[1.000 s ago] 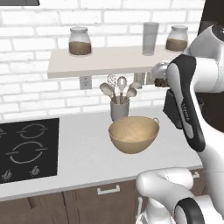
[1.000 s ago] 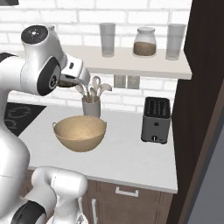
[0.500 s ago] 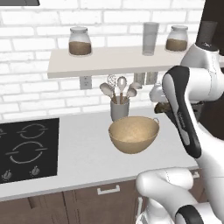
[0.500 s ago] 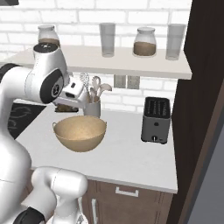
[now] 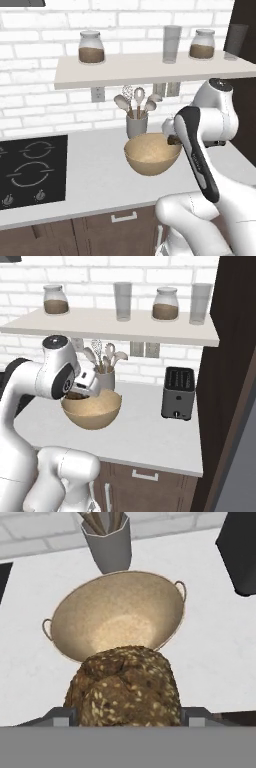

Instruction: Open the cabinet, pick up the bread from the cabinet and place it in the basket. Then move the basket to the dining counter.

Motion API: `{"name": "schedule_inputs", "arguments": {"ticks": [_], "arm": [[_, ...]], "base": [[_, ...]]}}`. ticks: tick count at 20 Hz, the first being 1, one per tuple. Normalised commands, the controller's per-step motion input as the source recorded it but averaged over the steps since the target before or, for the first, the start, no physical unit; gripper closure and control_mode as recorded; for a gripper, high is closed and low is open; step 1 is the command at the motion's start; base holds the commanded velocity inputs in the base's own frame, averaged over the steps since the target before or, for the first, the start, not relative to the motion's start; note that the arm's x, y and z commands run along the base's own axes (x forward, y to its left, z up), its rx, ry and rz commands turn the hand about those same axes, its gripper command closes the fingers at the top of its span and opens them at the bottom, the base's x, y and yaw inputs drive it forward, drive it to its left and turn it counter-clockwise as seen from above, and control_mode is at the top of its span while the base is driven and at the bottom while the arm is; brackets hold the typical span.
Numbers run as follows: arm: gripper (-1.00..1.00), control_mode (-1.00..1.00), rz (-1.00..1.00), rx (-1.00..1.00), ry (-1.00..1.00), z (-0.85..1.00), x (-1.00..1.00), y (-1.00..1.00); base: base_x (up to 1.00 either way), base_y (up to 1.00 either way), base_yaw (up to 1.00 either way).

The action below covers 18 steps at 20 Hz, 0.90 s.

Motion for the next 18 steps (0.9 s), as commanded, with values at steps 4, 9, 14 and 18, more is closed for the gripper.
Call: {"name": "schedule_inputs", "arguments": {"ticks": [4,9,14,18], "arm": [[1.00,-1.00,0.00,0.00,0.00,-0.30,0.78,0.17],[1.00,-1.00,0.00,0.00,0.13,-0.19,0.79,0.11],[1.00,-1.00,0.00,0.00,0.11,-0.74,0.29,0.02],[1.00,-1.00,0.00,0.00,0.02,-0.75,0.23,0.09]], "base": [[0.00,0.00,0.00],[0.00,0.00,0.00],[0.00,0.00,0.00],[0.00,0.00,0.00]]}}
